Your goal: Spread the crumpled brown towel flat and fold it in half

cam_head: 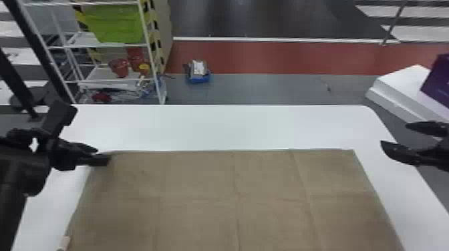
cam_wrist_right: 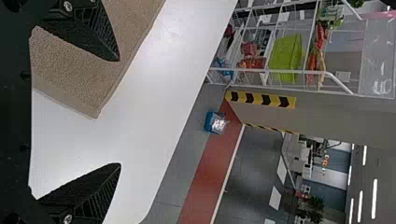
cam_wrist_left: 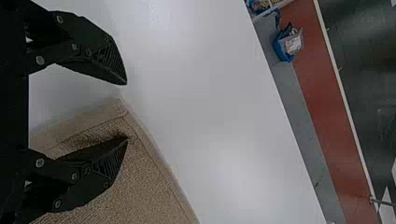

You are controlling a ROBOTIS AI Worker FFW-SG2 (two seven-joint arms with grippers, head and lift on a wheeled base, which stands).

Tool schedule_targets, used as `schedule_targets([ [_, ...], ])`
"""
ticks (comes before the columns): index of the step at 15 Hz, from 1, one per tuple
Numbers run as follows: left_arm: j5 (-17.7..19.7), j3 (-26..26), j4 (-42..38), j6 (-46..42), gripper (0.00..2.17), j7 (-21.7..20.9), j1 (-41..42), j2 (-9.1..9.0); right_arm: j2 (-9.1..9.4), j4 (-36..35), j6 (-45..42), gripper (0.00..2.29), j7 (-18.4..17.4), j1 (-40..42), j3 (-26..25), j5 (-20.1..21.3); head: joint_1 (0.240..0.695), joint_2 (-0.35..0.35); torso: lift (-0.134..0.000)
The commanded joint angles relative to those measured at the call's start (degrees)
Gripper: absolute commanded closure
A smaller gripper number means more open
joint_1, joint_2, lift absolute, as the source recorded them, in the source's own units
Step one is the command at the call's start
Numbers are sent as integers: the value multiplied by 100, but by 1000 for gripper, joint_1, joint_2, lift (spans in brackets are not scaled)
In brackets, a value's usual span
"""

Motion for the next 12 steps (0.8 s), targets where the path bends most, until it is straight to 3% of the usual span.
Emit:
schedule_targets([
  [1,4,1,-7,0,697,-12,3,1,7,0,0,76,1,0,10,0,695,-6,-124],
  [6,83,36,-332,18,701,-126,152,-26,-2,9,0,76,-8,-27,37,96,695,-9,-124],
  [7,91,54,-481,53,714,-162,222,-43,-2,18,-17,76,-8,-27,98,237,695,-12,-124],
  [8,83,54,-587,70,893,-162,275,-61,7,35,-105,76,-43,-18,204,421,695,-14,-124],
  [12,39,28,-719,176,896,-179,354,-78,-20,132,-281,76,-96,-106,617,861,695,-13,-124],
])
